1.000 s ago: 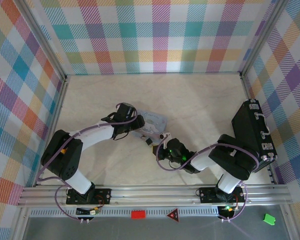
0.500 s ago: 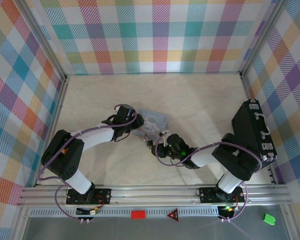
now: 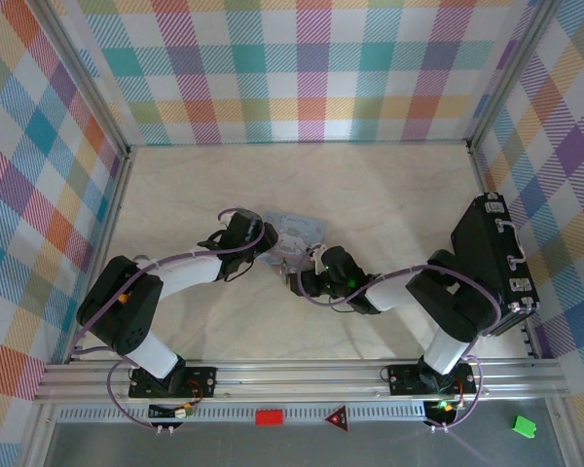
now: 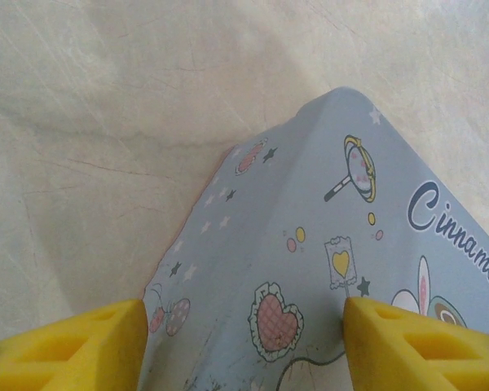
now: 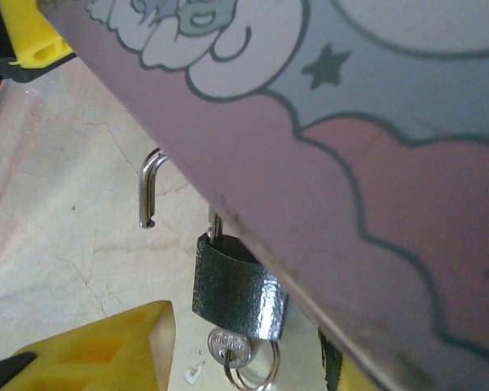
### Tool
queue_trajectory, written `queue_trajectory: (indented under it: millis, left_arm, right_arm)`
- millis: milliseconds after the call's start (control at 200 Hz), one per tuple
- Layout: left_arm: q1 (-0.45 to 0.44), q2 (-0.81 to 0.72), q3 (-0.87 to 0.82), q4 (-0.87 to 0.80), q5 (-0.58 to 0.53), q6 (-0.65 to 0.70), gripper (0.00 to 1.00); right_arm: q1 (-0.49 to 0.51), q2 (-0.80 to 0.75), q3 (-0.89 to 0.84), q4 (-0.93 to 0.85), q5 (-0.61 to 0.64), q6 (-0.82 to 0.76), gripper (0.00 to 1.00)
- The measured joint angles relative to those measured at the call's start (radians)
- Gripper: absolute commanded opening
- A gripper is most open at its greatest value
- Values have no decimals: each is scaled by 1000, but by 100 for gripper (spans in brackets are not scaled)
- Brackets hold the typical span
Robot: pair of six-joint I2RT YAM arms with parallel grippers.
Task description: Unlock a padlock with a key
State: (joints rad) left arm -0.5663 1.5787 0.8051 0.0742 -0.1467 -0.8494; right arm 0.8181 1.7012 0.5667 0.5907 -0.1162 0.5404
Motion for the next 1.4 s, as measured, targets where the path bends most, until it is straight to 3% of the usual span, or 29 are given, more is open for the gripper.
queue_trajectory:
  millis: [400, 655, 915, 1110, 1400]
  left_arm:
    - [-12, -34, -42, 8, -35, -38, 64]
    - [-23, -58, -64, 5, -58, -58, 64]
    - [-41, -75, -85, 7, -86, -87, 64]
    - [-64, -107, -124, 16, -114, -128, 64]
    - [-124, -120, -164, 64, -167, -206, 63]
  right_arm:
    - [0, 65, 83, -27, -5, 40, 49]
    - [0, 115, 119, -2, 6, 51, 27]
    - [7, 123, 108, 58, 6, 112, 15]
    - [8, 86, 56, 102, 38, 211, 7]
    - [46, 72, 0, 180, 147, 523, 3]
